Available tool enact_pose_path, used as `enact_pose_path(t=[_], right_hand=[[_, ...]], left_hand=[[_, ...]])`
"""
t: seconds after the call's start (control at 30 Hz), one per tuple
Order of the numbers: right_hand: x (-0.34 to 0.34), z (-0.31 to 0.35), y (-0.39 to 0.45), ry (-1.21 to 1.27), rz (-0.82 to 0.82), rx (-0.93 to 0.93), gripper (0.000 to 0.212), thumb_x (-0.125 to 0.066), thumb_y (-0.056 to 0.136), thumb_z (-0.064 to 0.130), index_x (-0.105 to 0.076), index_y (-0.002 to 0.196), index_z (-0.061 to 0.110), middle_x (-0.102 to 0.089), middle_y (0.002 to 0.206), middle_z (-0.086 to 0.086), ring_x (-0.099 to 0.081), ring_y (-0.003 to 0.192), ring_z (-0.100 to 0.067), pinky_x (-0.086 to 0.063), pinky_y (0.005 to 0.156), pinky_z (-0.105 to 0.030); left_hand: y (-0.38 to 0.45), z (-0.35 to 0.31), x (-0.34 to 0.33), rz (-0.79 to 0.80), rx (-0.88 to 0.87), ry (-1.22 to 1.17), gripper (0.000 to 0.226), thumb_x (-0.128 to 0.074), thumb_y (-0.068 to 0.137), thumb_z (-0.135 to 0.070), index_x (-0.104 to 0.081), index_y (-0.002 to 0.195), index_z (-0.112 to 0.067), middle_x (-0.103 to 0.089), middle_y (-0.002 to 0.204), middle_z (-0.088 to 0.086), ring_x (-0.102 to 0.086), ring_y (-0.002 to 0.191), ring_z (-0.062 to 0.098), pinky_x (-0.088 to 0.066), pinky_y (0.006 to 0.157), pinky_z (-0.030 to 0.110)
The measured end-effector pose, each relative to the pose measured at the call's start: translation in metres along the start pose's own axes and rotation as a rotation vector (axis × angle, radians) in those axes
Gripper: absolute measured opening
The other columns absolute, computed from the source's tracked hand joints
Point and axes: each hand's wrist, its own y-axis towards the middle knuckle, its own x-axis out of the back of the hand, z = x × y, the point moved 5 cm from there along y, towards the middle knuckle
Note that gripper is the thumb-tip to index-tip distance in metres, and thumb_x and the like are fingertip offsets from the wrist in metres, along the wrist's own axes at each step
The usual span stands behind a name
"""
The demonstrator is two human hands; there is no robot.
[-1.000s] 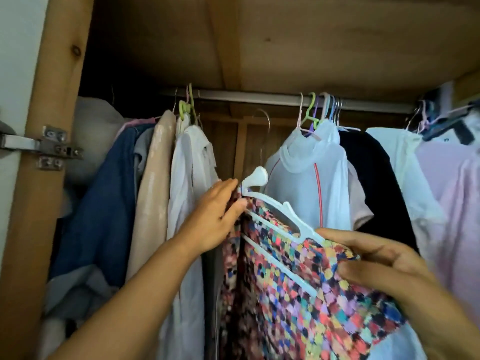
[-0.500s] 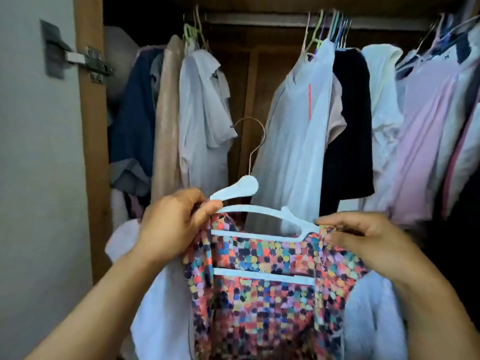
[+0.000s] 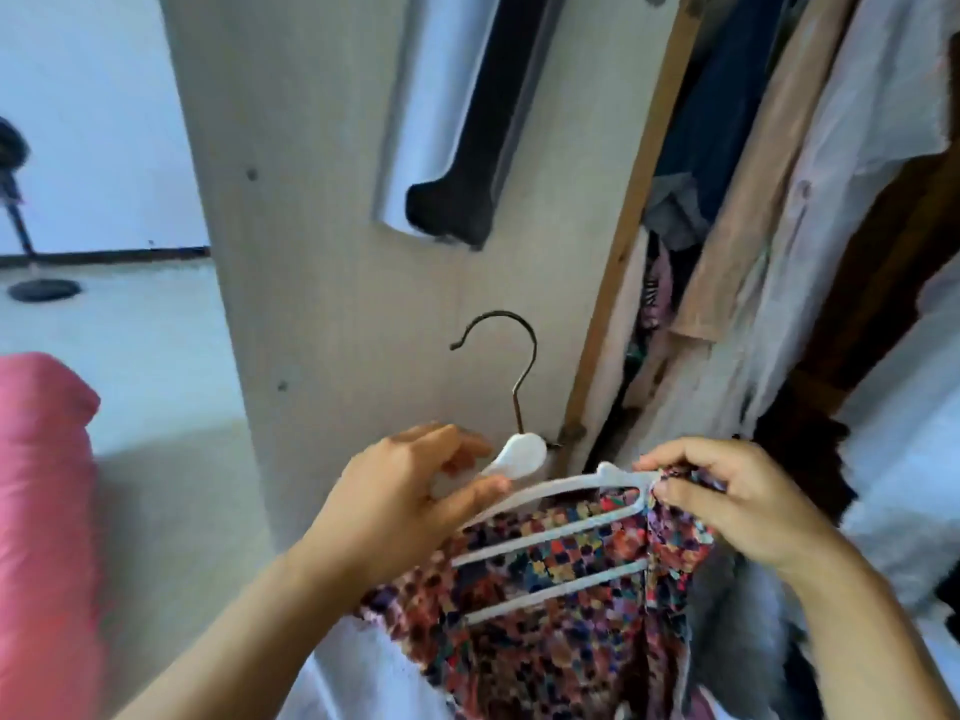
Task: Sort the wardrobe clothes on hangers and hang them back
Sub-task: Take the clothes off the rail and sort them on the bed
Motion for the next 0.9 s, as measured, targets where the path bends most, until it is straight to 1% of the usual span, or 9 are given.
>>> enact_pose_path(t=[0.07,0.13,0.23,0.3,0.47,0.57,0.67,0.77,0.9], right_hand=[[-0.036,0.017,0.016,0.027,0.109,0.051,0.046,-0.066,0.081,-0.005,-0.071,0.083,0.041,-0.072,0.084,-0.001,-0.065,0.073,-0.013,-0.047,0.067,-0.021],[-0.074,0.035,0.031,0.074,0.19,0.099,0.042,-0.066,0.081,-0.005,-0.071,0.083,0.037,-0.071,0.083,-0.005,-0.064,0.079,-0.022,-0.048,0.069,-0.024],[-0.131,0.06,0.047,0.143,0.302,0.157,0.045,-0.067,0.08,-0.006,-0.072,0.086,0.038,-0.072,0.083,0.003,-0.065,0.074,-0.01,-0.049,0.069,-0.017],[-0.173,0.079,0.054,0.175,0.386,0.191,0.047,-0.069,0.079,-0.005,-0.071,0.088,0.041,-0.073,0.086,0.009,-0.066,0.078,-0.003,-0.049,0.073,-0.016],[-0.265,0.138,0.059,0.222,0.53,0.304,0.035,-0.079,0.072,0.017,-0.071,0.095,0.043,-0.069,0.101,0.021,-0.062,0.098,0.003,-0.046,0.086,-0.012],[-0.314,0.175,0.057,0.245,0.591,0.365,0.036,-0.079,0.073,0.013,-0.07,0.099,0.037,-0.066,0.105,0.024,-0.057,0.106,0.009,-0.044,0.091,-0.013],[-0.363,0.207,0.05,0.278,0.667,0.392,0.033,-0.078,0.073,0.017,-0.069,0.099,0.035,-0.066,0.101,0.027,-0.057,0.103,0.011,-0.044,0.088,-0.009],[-0.415,0.233,0.043,0.294,0.695,0.425,0.032,-0.077,0.075,0.013,-0.068,0.096,0.034,-0.069,0.094,0.02,-0.059,0.093,0.013,-0.041,0.079,-0.002],[-0.481,0.267,0.025,0.307,0.774,0.476,0.031,-0.076,0.075,0.005,-0.069,0.093,0.03,-0.068,0.088,0.019,-0.059,0.083,0.015,-0.039,0.072,0.001]], left_hand=[[-0.025,0.014,0.018,0.012,0.072,-0.004,0.037,-0.041,0.079,-0.069,-0.057,0.086,-0.037,-0.059,0.07,-0.02,-0.056,0.065,0.0,-0.046,0.059,0.026],[-0.052,0.026,0.036,0.011,0.161,-0.018,0.032,-0.045,0.089,-0.059,-0.049,0.073,-0.031,-0.055,0.059,-0.013,-0.051,0.052,0.005,-0.039,0.05,0.026],[-0.095,0.044,0.067,-0.066,0.307,-0.12,0.027,-0.046,0.091,-0.044,-0.046,0.07,-0.027,-0.058,0.058,-0.005,-0.053,0.045,0.007,-0.043,0.049,0.025],[-0.129,0.06,0.087,-0.132,0.384,-0.136,0.023,-0.049,0.094,-0.034,-0.046,0.074,-0.025,-0.054,0.053,-0.007,-0.047,0.04,0.003,-0.039,0.046,0.02],[-0.214,0.105,0.136,-0.285,0.611,-0.135,0.033,-0.049,0.089,-0.044,-0.05,0.074,-0.014,-0.047,0.049,-0.009,-0.039,0.042,0.002,-0.032,0.044,0.019],[-0.255,0.122,0.166,-0.357,0.72,-0.104,0.029,-0.049,0.085,-0.04,-0.05,0.071,-0.015,-0.047,0.049,-0.008,-0.04,0.041,0.001,-0.034,0.044,0.02],[-0.293,0.139,0.193,-0.383,0.816,-0.041,0.026,-0.051,0.093,-0.025,-0.052,0.067,-0.031,-0.05,0.05,-0.01,-0.044,0.041,0.0,-0.035,0.046,0.016],[-0.337,0.16,0.218,-0.412,0.899,0.034,0.03,-0.051,0.095,-0.023,-0.047,0.065,-0.025,-0.05,0.051,-0.01,-0.044,0.043,0.002,-0.034,0.047,0.017],[-0.402,0.192,0.245,-0.506,1.05,0.048,0.028,-0.05,0.096,-0.024,-0.047,0.07,-0.015,-0.049,0.05,-0.012,-0.043,0.044,0.004,-0.034,0.047,0.018]])
